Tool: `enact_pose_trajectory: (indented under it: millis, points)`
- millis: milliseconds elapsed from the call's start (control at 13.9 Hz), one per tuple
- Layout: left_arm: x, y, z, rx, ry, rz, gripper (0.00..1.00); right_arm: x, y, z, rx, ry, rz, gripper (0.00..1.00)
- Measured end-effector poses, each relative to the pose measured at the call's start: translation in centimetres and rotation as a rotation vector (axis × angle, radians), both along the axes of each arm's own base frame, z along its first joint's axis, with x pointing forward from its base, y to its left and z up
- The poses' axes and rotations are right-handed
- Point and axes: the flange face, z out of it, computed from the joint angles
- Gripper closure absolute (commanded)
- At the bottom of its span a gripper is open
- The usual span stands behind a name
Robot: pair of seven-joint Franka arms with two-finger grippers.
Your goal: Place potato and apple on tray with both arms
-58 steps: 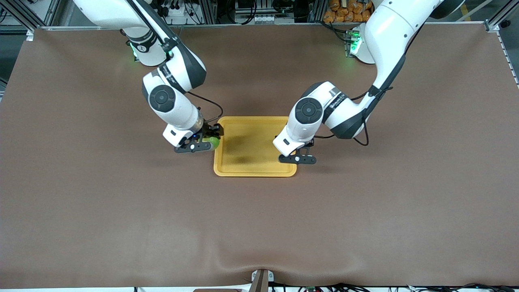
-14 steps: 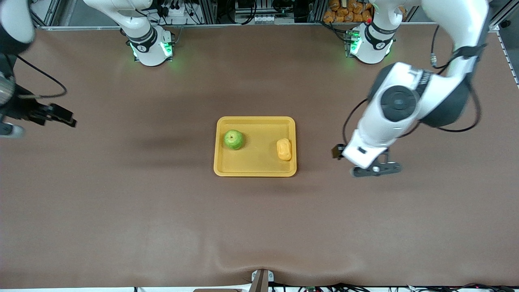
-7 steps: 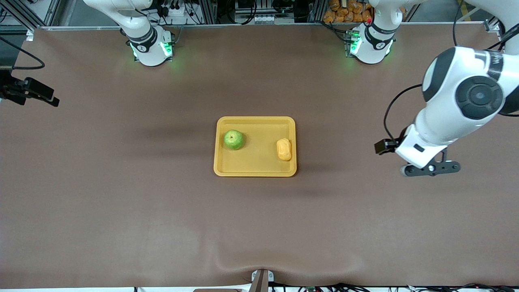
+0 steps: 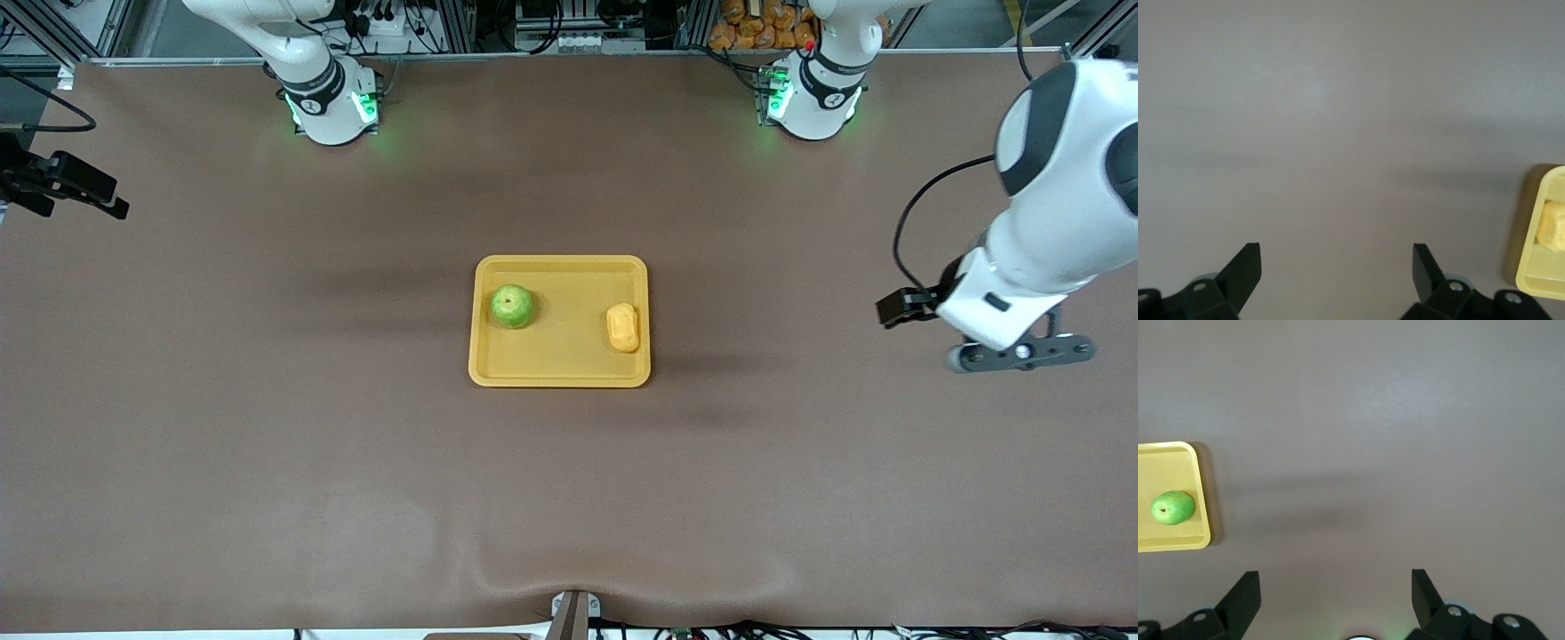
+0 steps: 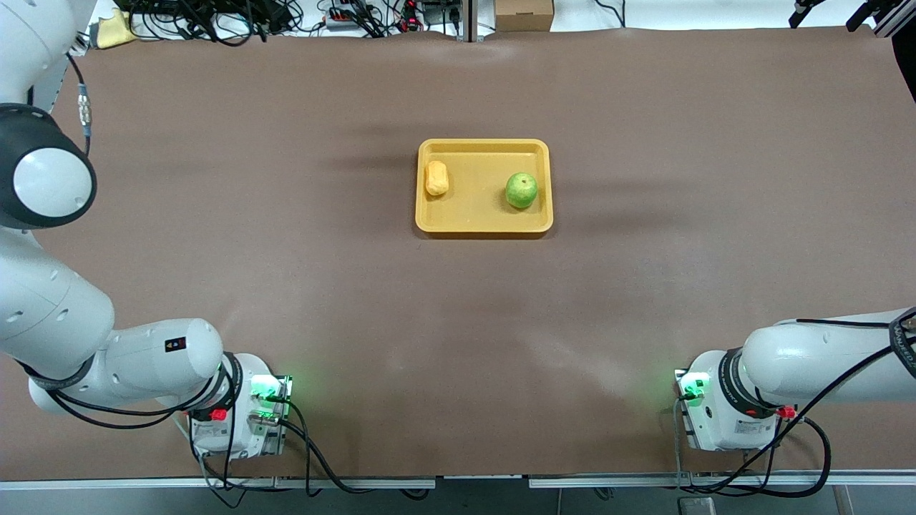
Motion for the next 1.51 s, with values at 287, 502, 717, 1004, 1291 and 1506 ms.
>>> enact_pose_trajectory:
  millis: [287,502,717,1004,1291,1506]
  points:
    - [-0.9,0.4,2.5,-0.022,-0.019,0.016,0.00,0.0,-0.1,1.1,-0.002,-0.024,-0.001,0.00]
    - [-1.8,0.8,4.1,-0.011,-0.022,0.027,0.00,0.3,-0.1,1.8,-0.004,-0.043,-0.002,0.00]
    - [-2.3,0.8,5.0,-0.005,-0.032,0.027,0.00,1.0,-0.1,1.3,-0.005,-0.037,-0.002,0.00]
    - [-3.0,1.7,6.1,0.006,-0.018,-0.040,0.00,2.0,-0.2,0.9,-0.006,-0.036,-0.002,0.00]
    - [-4.5,3.0,8.0,-0.019,-0.007,-0.058,0.00,2.4,-0.2,0.6,-0.007,-0.032,-0.002,0.00]
    - [-5.7,3.4,8.4,-0.052,0.010,-0.050,0.00,2.5,-0.2,0.6,-0.007,-0.032,-0.002,0.00]
